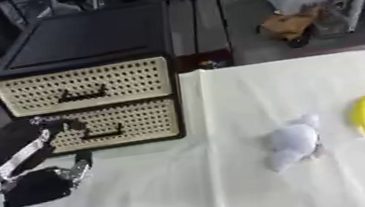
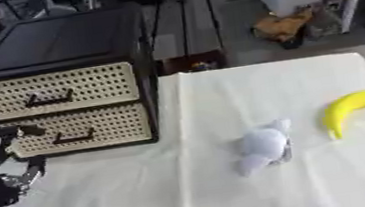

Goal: Pick up objects from table and place into drawer.

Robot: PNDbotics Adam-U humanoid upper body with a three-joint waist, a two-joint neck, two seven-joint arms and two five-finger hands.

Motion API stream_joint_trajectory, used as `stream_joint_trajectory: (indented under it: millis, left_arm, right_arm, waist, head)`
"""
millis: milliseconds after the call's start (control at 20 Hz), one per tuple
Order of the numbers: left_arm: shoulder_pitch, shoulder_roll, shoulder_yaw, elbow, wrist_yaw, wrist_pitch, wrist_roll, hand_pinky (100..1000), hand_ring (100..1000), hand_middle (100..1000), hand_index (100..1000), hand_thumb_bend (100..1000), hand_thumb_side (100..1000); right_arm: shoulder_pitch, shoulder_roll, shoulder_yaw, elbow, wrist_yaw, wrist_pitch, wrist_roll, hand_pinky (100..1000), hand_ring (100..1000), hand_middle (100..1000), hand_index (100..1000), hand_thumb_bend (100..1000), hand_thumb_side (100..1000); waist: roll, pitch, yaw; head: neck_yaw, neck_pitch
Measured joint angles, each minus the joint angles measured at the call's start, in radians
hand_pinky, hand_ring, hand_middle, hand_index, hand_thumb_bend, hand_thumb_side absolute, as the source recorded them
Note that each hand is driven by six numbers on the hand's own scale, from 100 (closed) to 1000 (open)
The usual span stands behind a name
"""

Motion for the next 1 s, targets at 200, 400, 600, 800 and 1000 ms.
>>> stream_joint_trajectory:
  millis: [200, 400, 600, 800, 1000]
  left_arm:
    - [-0.051, -0.037, -0.007, 0.06, -0.004, 0.033, -0.015, 100, 100, 100, 867, 100, 513]
    - [-0.094, -0.063, -0.03, 0.154, -0.012, 0.069, 0.003, 100, 100, 100, 882, 100, 527]
    - [-0.12, -0.085, -0.037, 0.252, 0.001, 0.05, 0.05, 100, 100, 100, 882, 100, 541]
    - [-0.134, -0.1, -0.037, 0.351, 0.034, -0.002, 0.106, 100, 100, 100, 884, 100, 534]
    - [-0.156, -0.114, -0.037, 0.447, 0.041, -0.049, 0.151, 100, 100, 100, 899, 100, 507]
  right_arm:
    - [-0.001, 0.002, 0.002, 0.0, -0.001, 0.0, 0.0, 679, 722, 621, 754, 100, 931]
    - [-0.002, 0.005, 0.006, 0.0, -0.002, 0.0, 0.0, 678, 721, 620, 753, 100, 931]
    - [-0.006, 0.009, 0.006, 0.0, -0.004, 0.0, 0.0, 678, 720, 619, 751, 100, 930]
    - [-0.008, 0.009, 0.006, 0.0, -0.005, 0.0, 0.0, 678, 720, 618, 750, 100, 930]
    - [-0.009, 0.01, 0.006, 0.0, -0.006, 0.0, 0.0, 678, 720, 618, 749, 100, 930]
  waist:
    - [0.006, 0.009, -0.011]
    - [0.006, 0.012, -0.02]
    - [0.008, 0.016, -0.025]
    - [0.008, 0.019, -0.026]
    - [0.008, 0.023, -0.032]
  head:
    - [0.006, -0.004]
    - [0.013, -0.009]
    - [0.014, -0.012]
    - [0.014, -0.017]
    - [0.015, -0.018]
